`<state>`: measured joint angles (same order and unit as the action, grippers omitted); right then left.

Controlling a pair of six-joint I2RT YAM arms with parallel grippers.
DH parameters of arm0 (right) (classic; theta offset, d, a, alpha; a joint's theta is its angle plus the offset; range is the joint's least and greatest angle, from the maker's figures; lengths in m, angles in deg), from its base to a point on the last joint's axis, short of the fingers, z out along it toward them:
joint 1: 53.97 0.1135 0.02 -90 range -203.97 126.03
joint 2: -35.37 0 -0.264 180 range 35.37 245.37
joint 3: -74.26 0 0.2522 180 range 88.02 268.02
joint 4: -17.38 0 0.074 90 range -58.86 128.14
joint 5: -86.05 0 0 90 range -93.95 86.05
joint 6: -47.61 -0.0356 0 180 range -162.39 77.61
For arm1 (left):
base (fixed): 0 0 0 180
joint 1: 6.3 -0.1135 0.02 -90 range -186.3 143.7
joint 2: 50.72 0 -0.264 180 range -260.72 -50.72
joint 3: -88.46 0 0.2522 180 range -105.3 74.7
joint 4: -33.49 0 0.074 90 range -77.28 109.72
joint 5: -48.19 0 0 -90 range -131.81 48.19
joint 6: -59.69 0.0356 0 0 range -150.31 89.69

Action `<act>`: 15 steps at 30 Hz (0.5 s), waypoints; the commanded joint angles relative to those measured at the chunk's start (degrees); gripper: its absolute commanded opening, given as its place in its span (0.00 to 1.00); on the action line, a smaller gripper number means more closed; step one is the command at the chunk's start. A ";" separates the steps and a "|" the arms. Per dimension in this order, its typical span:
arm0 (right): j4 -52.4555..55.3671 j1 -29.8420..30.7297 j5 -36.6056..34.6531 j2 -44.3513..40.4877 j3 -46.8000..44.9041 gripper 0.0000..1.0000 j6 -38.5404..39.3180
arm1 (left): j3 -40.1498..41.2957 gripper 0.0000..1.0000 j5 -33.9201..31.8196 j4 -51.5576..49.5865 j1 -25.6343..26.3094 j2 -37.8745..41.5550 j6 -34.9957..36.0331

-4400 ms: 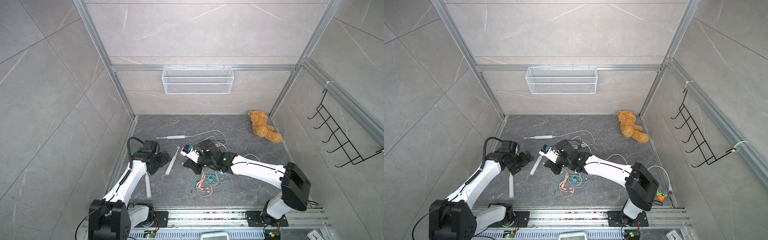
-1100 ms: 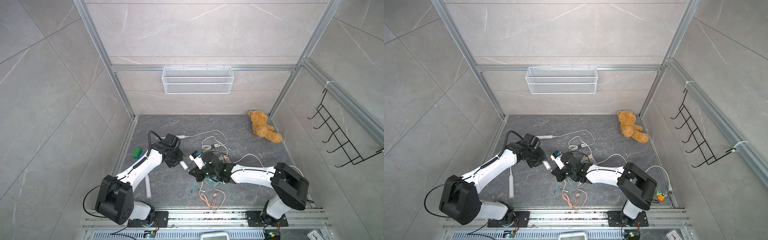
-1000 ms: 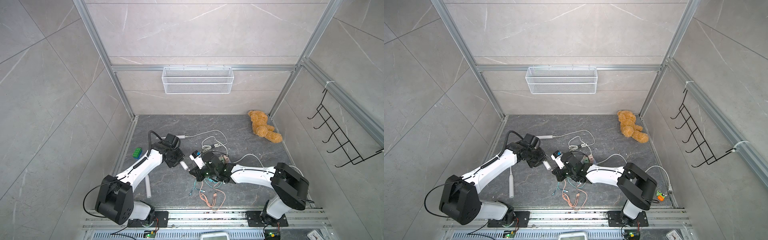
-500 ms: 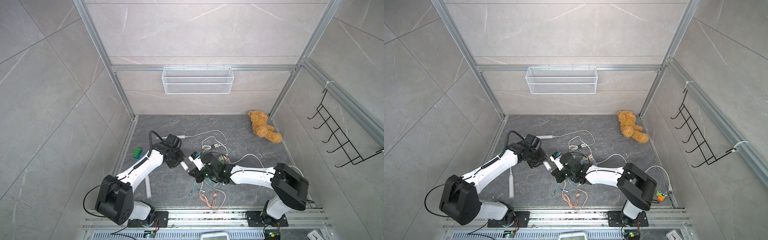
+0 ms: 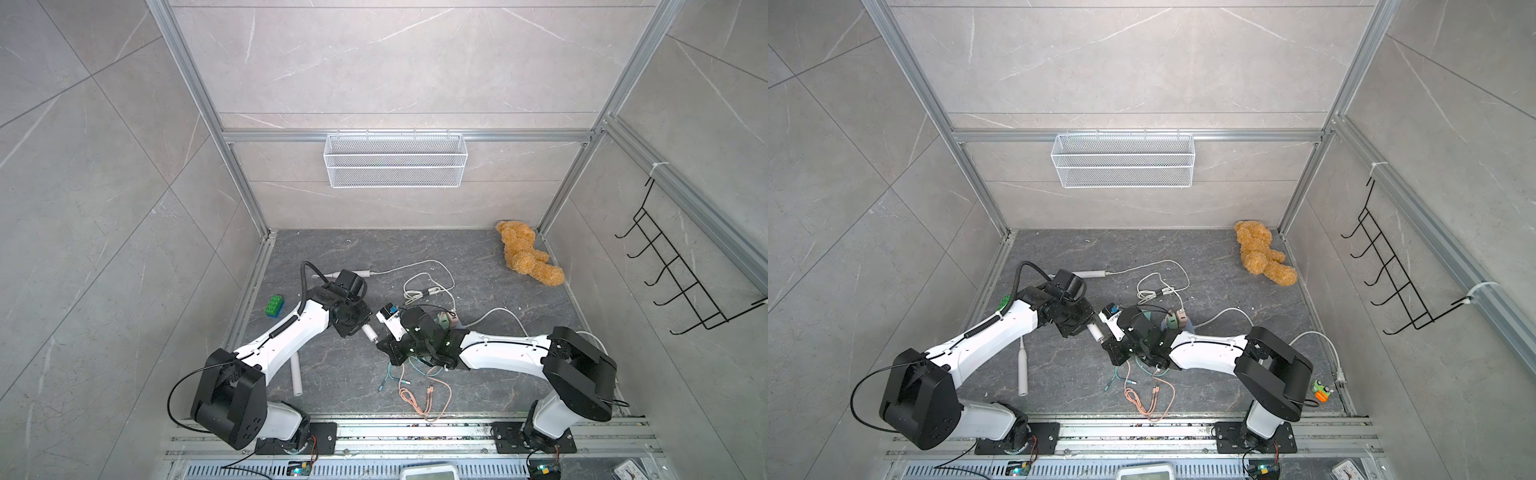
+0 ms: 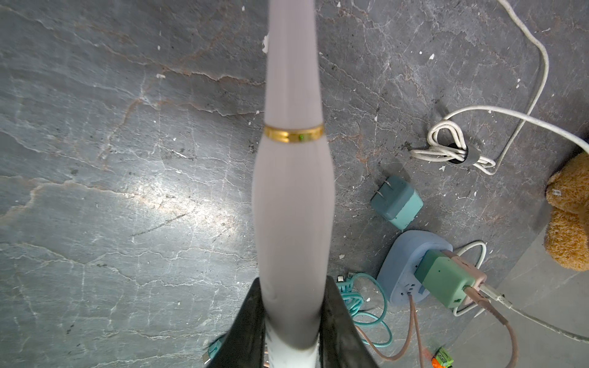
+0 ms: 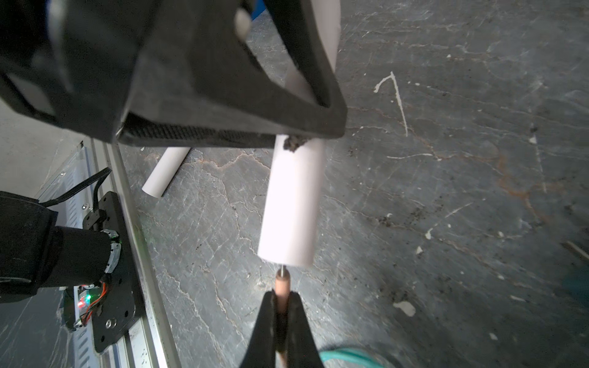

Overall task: Charge the electric toothbrush
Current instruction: Insert the charging cable into the electric toothbrush.

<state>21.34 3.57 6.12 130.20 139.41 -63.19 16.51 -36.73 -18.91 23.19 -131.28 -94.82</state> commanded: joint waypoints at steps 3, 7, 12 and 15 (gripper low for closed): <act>1.99 0.20 -3.03 0.85 1.93 0.00 0.57 | -0.43 0.00 0.17 -0.61 0.64 0.40 -0.99; 1.82 0.20 -3.57 0.56 2.11 0.00 0.05 | -0.44 0.00 0.65 -0.25 1.23 0.00 -1.07; 2.96 0.21 -5.67 0.26 2.61 0.00 -0.30 | -0.10 0.00 0.75 -0.30 2.46 -0.22 -1.14; 4.77 0.23 -6.58 -0.24 3.66 0.00 -0.29 | 0.41 0.00 0.40 -0.65 3.80 -0.39 -1.63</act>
<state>24.88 3.94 3.10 130.24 140.83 -63.21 16.51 -38.42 -17.92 25.29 -131.34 -95.39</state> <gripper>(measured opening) 0.071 0.240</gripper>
